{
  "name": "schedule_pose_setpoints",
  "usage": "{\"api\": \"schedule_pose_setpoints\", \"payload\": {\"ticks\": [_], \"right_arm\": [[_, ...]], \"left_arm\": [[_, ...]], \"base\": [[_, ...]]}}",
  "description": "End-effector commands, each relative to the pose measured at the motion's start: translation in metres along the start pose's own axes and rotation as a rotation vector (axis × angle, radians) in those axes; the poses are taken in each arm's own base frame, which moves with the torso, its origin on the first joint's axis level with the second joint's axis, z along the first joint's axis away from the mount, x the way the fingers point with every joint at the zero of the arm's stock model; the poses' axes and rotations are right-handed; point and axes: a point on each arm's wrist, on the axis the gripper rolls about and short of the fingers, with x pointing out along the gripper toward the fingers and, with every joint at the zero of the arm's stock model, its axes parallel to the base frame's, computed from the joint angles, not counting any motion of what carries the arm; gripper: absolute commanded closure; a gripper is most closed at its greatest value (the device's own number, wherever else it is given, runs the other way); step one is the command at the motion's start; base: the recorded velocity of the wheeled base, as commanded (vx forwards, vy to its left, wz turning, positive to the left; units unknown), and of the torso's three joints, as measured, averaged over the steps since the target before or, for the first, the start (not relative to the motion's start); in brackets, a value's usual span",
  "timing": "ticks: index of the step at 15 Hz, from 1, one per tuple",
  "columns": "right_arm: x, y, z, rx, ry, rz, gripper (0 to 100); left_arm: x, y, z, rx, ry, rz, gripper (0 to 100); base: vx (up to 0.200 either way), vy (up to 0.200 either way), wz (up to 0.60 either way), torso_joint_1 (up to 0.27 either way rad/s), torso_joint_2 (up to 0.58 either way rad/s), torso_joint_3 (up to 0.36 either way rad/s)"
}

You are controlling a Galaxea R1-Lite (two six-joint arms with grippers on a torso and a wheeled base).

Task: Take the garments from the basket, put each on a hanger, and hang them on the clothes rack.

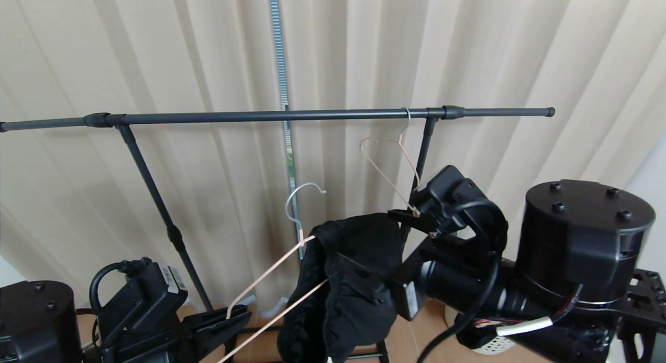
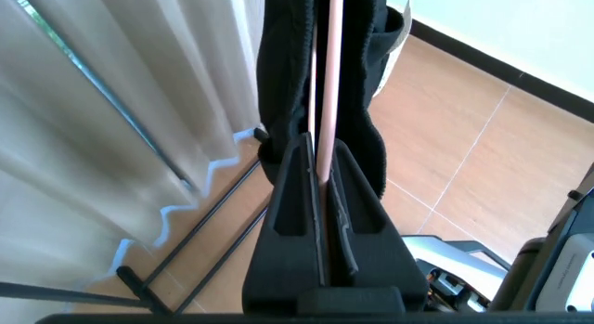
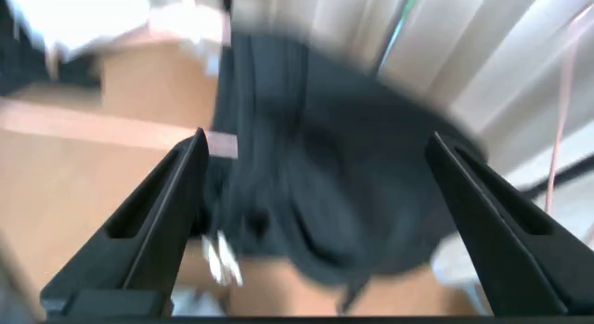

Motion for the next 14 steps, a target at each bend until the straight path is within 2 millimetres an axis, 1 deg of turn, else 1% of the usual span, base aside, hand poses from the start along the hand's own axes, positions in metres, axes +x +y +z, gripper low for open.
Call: {"api": "schedule_pose_setpoints", "payload": {"ticks": [1, 3, 4, 5, 7, 8, 10, 12, 13, 14], "right_arm": [[-0.046, -0.034, 0.025, -0.044, 0.02, 0.076, 0], [-0.059, -0.049, 0.037, -0.096, 0.099, 0.226, 0], [-0.059, -0.059, 0.044, -0.122, 0.113, 0.285, 0], [-0.051, -0.073, 0.051, -0.137, 0.157, 0.347, 0], [-0.038, -0.08, 0.058, -0.195, 0.245, 0.411, 0], [-0.023, -0.086, 0.056, -0.279, 0.339, 0.493, 0], [-0.003, -0.097, 0.042, -0.433, 0.407, 0.628, 0], [0.007, -0.096, 0.035, -0.421, 0.439, 0.679, 0], [0.014, -0.09, 0.031, -0.415, 0.438, 0.72, 0], [0.016, -0.086, 0.032, -0.4, 0.413, 0.757, 0]], "left_arm": [[-0.001, -0.001, -0.002, 0.002, 0.002, -0.004, 100], [-0.002, -0.002, -0.003, 0.003, 0.004, -0.011, 100], [-0.003, -0.004, -0.004, 0.004, 0.01, -0.016, 100], [-0.004, -0.007, -0.005, 0.014, 0.006, -0.033, 100], [-0.006, -0.011, -0.004, 0.023, -0.003, -0.053, 100], [-0.007, -0.015, -0.003, 0.033, -0.011, -0.077, 100], [-0.013, -0.022, -0.002, 0.051, -0.037, -0.108, 100], [-0.017, -0.026, -0.002, 0.074, -0.051, -0.129, 100], [-0.02, -0.028, -0.003, 0.111, -0.056, -0.139, 100], [-0.021, -0.029, -0.005, 0.124, -0.052, -0.146, 100]], "base": [[0.0, 0.0, 0.0, 0.0, 0.0, 0.0], [0.0, 0.0, 0.0, 0.0, 0.0, 0.0], [0.0, 0.0, 0.0, 0.0, 0.0, 0.0], [0.0, 0.0, 0.0, 0.0, 0.0, 0.0], [0.0, 0.0, 0.0, 0.0, 0.0, 0.0], [0.0, 0.0, 0.0, 0.0, 0.0, 0.0], [0.0, 0.0, 0.0, 0.0, 0.0, 0.0], [0.0, 0.0, 0.0, 0.0, 0.0, 0.0], [0.0, 0.0, 0.0, 0.0, 0.0, 0.0], [0.0, 0.0, 0.0, 0.0, 0.0, 0.0]]}}
